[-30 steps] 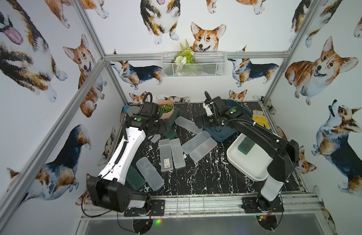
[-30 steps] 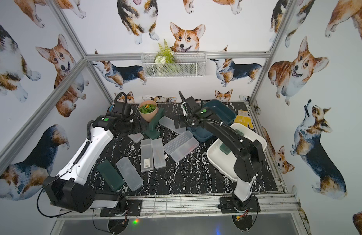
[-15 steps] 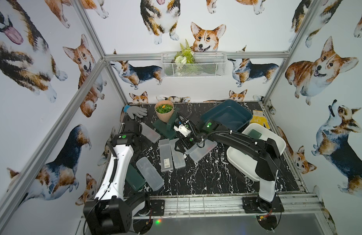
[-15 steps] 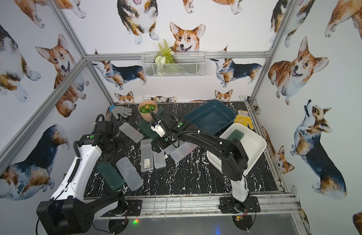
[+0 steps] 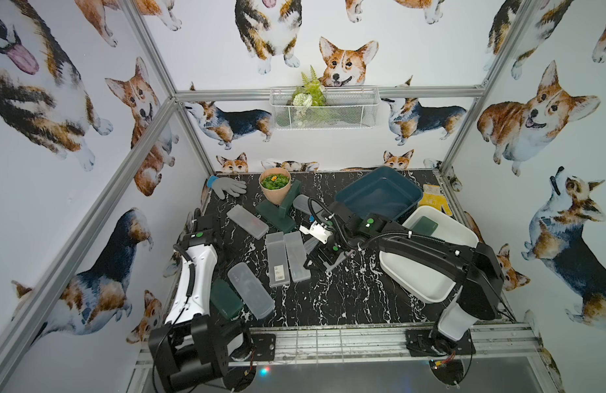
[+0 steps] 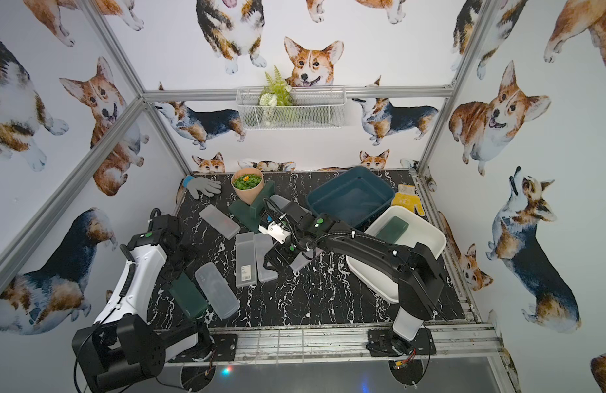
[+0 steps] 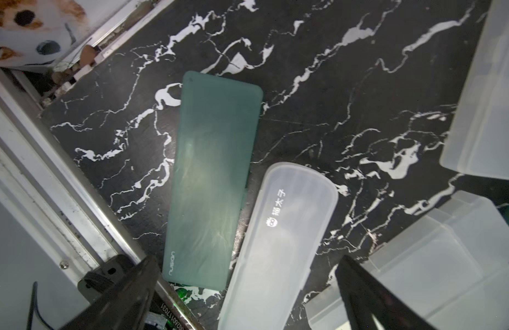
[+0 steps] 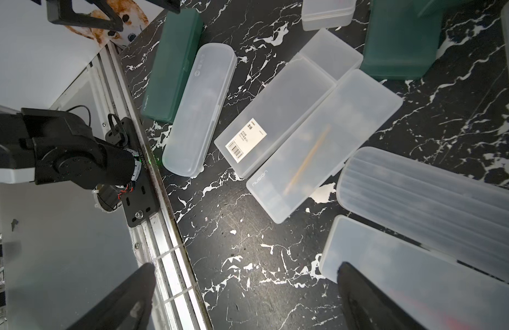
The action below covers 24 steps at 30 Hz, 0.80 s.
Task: Place the pencil cases by color into the storage box
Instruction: Pick up the pencil case from the center of the board.
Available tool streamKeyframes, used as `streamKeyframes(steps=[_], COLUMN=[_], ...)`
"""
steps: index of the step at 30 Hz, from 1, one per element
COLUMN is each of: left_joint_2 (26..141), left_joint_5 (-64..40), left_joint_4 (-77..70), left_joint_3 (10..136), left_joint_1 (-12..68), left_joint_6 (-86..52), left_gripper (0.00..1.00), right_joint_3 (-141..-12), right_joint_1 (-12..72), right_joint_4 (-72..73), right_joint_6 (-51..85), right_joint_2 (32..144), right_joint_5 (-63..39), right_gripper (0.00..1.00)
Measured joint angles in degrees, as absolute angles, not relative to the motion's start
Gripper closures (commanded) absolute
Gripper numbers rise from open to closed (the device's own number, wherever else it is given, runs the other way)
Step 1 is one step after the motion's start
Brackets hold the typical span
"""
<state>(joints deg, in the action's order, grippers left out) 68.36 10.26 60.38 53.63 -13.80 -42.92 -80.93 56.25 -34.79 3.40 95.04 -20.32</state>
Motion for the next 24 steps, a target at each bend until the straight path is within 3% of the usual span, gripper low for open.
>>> streamKeyframes(steps=[11, 24], left_joint_2=[71.68, 79.85], left_joint_5=[12.91, 9.39], left_joint_4=[52.60, 42.24], left_joint_3=[45.76, 47.75], left_joint_1=[-20.25, -22.22], left_joint_6=[-36.67, -27.40], left_gripper=[0.02, 0.01], right_joint_3=[-73.17, -68.27], right_joint_1=[54.54, 54.24], right_joint_4=[-30.81, -26.83], right_joint_6=[3.05, 5.98], right_joint_2=[86.98, 82.76], right_joint_5=[-20.38, -20.36], right_gripper=[0.00, 0.00])
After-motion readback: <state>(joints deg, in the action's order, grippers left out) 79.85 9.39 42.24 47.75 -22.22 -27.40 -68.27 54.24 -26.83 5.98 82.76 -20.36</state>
